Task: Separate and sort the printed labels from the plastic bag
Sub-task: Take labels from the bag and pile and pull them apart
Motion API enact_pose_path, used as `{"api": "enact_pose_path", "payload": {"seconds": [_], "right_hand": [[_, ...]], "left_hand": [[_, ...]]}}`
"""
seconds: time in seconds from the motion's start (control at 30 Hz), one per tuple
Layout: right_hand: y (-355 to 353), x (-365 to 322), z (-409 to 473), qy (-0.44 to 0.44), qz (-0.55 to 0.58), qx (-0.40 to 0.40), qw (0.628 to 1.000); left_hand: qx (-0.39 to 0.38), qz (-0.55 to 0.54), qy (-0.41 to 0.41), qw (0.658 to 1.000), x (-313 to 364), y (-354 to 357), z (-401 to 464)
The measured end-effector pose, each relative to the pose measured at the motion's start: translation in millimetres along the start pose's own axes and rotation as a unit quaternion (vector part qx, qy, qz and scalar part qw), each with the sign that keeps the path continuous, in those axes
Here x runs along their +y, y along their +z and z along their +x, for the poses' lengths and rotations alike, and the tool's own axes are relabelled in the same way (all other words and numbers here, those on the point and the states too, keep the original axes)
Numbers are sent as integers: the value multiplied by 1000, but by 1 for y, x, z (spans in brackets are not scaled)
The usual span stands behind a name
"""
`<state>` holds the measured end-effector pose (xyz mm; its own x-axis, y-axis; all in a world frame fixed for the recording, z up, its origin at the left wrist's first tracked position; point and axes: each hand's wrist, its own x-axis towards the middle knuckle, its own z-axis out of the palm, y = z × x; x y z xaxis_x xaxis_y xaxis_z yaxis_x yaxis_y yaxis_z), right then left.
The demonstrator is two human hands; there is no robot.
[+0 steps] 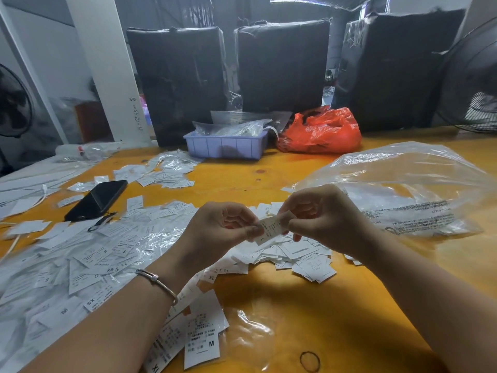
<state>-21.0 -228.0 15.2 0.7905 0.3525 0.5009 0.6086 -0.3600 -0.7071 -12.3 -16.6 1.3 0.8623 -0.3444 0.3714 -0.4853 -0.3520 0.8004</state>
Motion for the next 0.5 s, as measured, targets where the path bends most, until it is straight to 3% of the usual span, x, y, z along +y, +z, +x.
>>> {"api": "enact_pose_path", "payload": {"seconds": [0.27,0.5], "right_hand": [[-3,-2,2,7,57,90,994],[16,-1,0,6,117,85,989]], "left_hand": [[10,-57,-31,998,3,-1,0],[4,-69,-47,997,3,1,1]]}}
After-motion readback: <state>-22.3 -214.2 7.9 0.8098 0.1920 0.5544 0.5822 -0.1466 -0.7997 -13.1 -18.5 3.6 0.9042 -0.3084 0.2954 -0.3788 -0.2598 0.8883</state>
